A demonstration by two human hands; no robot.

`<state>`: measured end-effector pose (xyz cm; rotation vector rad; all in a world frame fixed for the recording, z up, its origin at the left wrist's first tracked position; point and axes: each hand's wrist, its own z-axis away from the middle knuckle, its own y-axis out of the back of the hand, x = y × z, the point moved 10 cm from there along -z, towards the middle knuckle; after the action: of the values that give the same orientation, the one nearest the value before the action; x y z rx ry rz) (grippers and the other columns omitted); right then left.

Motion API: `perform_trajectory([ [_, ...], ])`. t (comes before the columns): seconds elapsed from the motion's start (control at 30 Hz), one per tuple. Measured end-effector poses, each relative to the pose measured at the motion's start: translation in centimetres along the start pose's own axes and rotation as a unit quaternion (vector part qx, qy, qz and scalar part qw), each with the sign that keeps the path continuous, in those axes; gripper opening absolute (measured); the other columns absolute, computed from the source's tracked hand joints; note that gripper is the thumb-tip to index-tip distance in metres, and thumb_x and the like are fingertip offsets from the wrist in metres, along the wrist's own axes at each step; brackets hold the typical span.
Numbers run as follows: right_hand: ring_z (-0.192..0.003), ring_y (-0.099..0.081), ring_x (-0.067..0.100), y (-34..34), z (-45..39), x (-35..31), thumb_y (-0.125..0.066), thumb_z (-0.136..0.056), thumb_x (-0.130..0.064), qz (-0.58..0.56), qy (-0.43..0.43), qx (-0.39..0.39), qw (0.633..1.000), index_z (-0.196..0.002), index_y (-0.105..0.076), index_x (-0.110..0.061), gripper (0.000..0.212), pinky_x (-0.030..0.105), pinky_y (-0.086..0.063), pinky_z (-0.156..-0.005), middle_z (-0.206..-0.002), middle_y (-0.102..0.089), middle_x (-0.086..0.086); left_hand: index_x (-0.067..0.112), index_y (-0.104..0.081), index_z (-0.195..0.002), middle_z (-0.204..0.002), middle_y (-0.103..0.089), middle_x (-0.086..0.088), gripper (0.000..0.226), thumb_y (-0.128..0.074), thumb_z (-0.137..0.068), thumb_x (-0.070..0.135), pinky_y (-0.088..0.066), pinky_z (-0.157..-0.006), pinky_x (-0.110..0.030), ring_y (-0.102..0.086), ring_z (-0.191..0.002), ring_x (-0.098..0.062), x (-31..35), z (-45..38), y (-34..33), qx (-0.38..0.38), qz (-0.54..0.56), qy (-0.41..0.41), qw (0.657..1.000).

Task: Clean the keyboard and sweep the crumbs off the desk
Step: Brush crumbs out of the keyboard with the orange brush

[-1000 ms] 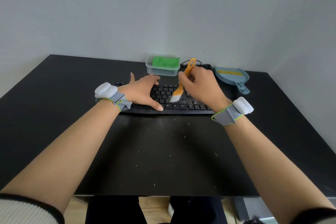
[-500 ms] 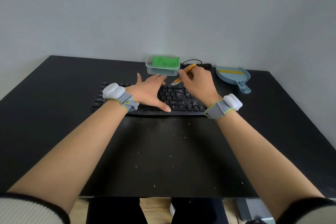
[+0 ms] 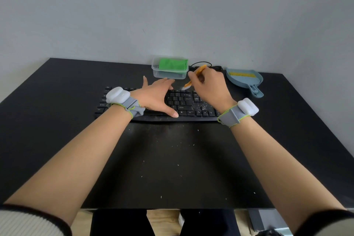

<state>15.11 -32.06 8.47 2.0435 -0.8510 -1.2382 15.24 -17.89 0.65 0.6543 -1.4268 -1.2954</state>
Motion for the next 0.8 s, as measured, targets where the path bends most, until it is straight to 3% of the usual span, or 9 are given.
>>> perform_trajectory([
  [0.23, -0.061, -0.051, 0.027, -0.7, 1.2, 0.0, -0.05, -0.097, -0.035, 0.034, -0.007, -0.066, 0.997, -0.063, -0.04, -0.015, 0.041, 0.036, -0.042, -0.059, -0.058, -0.051, 0.004, 0.016, -0.01, -0.156, -0.151, -0.038, 0.003, 0.124, -0.077, -0.065, 0.068, 0.013, -0.111, -0.07, -0.028, -0.145, -0.02, -0.2, 0.1, 0.1, 0.001, 0.006, 0.006, 1.0],
  [0.33, -0.06, -0.055, 0.024, 0.1, 1.2, -0.4, -0.05, -0.095, -0.035, 0.016, -0.001, -0.059, 0.998, -0.065, -0.048, -0.006, 0.041, 0.038, -0.048, -0.06, -0.068, -0.066, 0.012, 0.016, -0.009, -0.156, -0.151, -0.038, 0.005, 0.125, -0.077, -0.065, 0.068, 0.013, -0.111, -0.069, -0.026, -0.146, -0.019, -0.2, 0.1, 0.0, -0.004, 0.008, 0.007, 1.0],
  [0.43, -0.062, -0.061, 0.027, 0.7, 1.3, -0.4, -0.051, -0.097, -0.035, 0.0, 0.007, -0.032, 0.999, -0.076, -0.06, -0.001, 0.041, 0.041, -0.053, -0.064, -0.068, -0.068, 0.011, 0.015, -0.009, -0.156, -0.152, -0.037, 0.004, 0.125, -0.076, -0.065, 0.069, 0.012, -0.112, -0.07, -0.026, -0.146, -0.02, -0.1, 0.1, -0.1, -0.006, 0.007, 0.008, 1.0],
  [0.6, -0.06, -0.052, 0.026, -0.1, 2.0, -0.4, -0.052, -0.094, -0.031, 0.018, 0.001, -0.063, 0.998, -0.065, -0.047, -0.009, 0.036, 0.037, -0.045, -0.061, -0.063, -0.059, 0.011, 0.016, -0.01, -0.156, -0.15, -0.039, 0.005, 0.125, -0.078, -0.065, 0.067, 0.013, -0.111, -0.07, -0.027, -0.145, -0.02, -0.2, 0.1, 0.0, -0.003, 0.016, 0.01, 1.0],
  [0.8, -0.059, -0.055, 0.025, 0.3, 2.1, -0.7, -0.052, -0.095, -0.032, 0.012, 0.014, -0.058, 0.998, -0.074, -0.058, 0.0, 0.038, 0.036, -0.047, -0.062, -0.068, -0.067, 0.014, 0.016, -0.011, -0.156, -0.149, -0.04, 0.005, 0.124, -0.079, -0.065, 0.066, 0.014, -0.111, -0.07, -0.03, -0.144, -0.019, -0.1, 0.0, -0.1, 0.002, 0.02, 0.01, 1.0],
])
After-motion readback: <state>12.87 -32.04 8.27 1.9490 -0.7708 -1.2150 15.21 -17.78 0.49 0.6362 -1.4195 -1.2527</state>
